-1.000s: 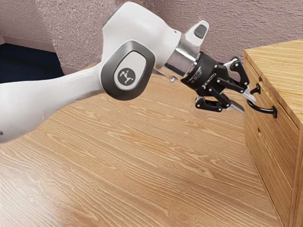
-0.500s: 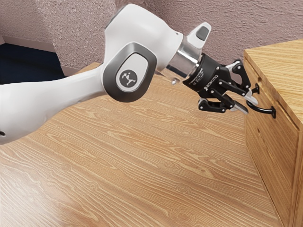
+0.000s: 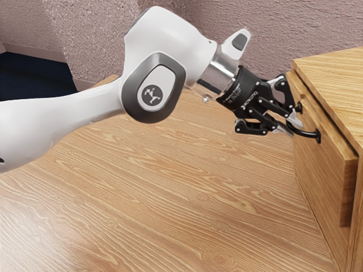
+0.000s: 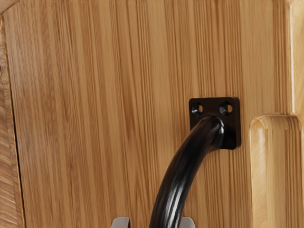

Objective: Pull the drawer handle with one arm to open the drawer

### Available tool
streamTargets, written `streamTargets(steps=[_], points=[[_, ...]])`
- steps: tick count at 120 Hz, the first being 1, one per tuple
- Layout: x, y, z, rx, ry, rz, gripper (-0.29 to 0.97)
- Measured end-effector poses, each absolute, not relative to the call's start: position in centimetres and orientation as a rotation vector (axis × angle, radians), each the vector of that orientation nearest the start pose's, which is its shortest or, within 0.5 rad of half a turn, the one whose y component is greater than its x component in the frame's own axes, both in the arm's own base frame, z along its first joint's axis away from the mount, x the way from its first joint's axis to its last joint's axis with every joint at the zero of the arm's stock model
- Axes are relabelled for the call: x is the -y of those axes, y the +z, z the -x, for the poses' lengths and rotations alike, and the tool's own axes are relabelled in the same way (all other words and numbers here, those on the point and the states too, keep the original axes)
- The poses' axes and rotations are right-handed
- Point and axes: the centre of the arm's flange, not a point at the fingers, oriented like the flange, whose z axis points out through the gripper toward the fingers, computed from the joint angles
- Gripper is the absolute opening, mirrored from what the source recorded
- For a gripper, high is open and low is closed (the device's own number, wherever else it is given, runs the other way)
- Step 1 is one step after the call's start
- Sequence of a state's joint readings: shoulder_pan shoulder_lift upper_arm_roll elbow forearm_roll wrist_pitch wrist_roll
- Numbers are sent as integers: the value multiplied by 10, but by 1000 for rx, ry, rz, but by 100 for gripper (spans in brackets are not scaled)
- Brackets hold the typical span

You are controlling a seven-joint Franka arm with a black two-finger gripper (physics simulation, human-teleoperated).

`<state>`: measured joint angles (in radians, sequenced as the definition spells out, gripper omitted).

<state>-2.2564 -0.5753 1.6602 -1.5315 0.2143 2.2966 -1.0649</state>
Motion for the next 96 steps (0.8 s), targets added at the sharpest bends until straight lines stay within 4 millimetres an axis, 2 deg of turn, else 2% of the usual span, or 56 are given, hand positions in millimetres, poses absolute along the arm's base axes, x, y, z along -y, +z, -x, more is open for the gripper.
streamTargets(steps=[38,58,96], points=[[160,636,-626,-741,296,-2276,2],[158,643,-616,-734,308,-2280,-3],[158,647,-602,-721,302,-2282,0]])
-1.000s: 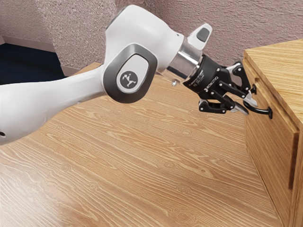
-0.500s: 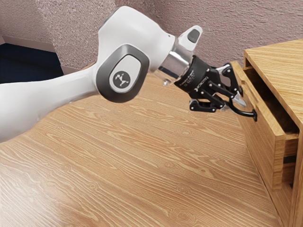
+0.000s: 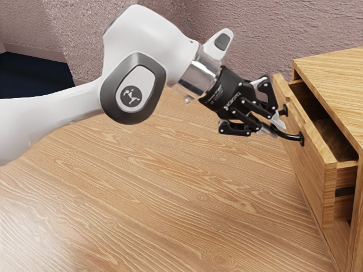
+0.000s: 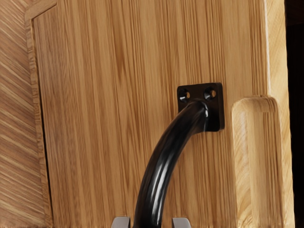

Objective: Pull the drawer handle with one arm to open the drawer

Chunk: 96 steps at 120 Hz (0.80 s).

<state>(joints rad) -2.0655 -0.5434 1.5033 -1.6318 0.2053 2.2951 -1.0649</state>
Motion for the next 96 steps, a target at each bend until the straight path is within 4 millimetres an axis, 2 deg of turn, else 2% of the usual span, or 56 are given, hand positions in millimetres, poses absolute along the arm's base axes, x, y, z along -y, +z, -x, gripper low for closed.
streamTargets(steps=[29,51,96], points=[[147,650,-595,-731,308,-2280,1],[149,646,-592,-729,299,-2289,2],[137,648,-580,-741,307,-2291,2]])
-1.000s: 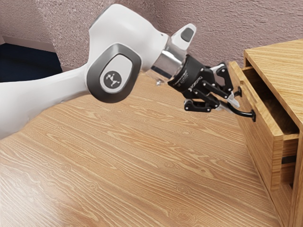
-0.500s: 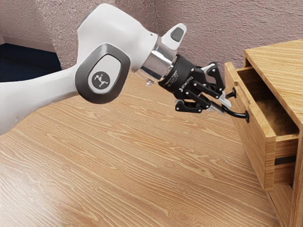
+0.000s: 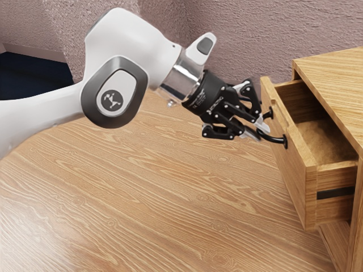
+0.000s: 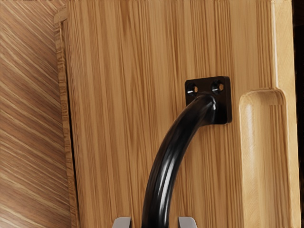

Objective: Pull the drawer handle with one arm to open the drawer

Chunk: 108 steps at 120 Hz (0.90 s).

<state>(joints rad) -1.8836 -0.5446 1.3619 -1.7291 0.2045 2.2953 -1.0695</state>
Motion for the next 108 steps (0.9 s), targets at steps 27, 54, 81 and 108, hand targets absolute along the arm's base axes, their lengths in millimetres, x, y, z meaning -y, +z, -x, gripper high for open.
streamTargets(steps=[27,54,81,108], points=[[130,648,-575,-748,308,-2291,2],[126,649,-565,-747,310,-2294,2],[119,650,-557,-759,317,-2296,2],[108,653,-549,-771,324,-2291,2]])
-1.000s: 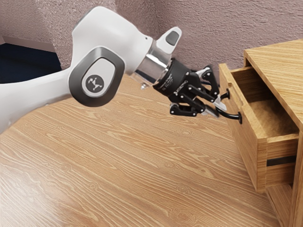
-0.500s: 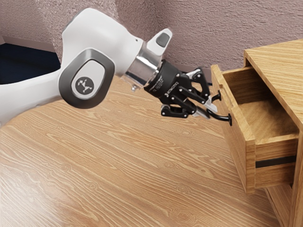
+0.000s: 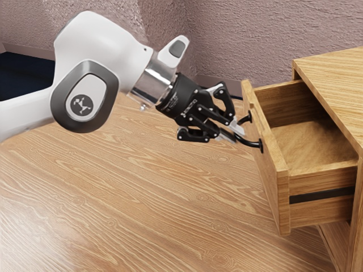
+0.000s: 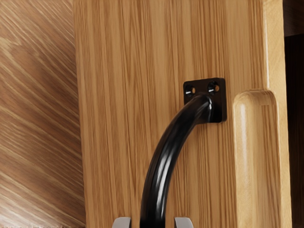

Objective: Pull the drawer handle with one arm to open the drawer

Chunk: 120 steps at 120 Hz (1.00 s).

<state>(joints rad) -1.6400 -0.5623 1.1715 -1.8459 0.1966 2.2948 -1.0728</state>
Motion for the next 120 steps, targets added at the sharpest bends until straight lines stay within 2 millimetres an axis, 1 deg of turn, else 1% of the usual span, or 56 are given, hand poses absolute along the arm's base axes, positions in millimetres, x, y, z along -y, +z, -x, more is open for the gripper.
streamTargets(steps=[18,48,54,83,98,120], points=[[106,650,-548,-772,315,-2289,2],[90,644,-549,-806,314,-2286,2],[91,645,-547,-802,315,-2286,2],[83,645,-537,-802,313,-2284,2],[81,641,-535,-804,302,-2284,2],[80,642,-531,-801,303,-2284,2]])
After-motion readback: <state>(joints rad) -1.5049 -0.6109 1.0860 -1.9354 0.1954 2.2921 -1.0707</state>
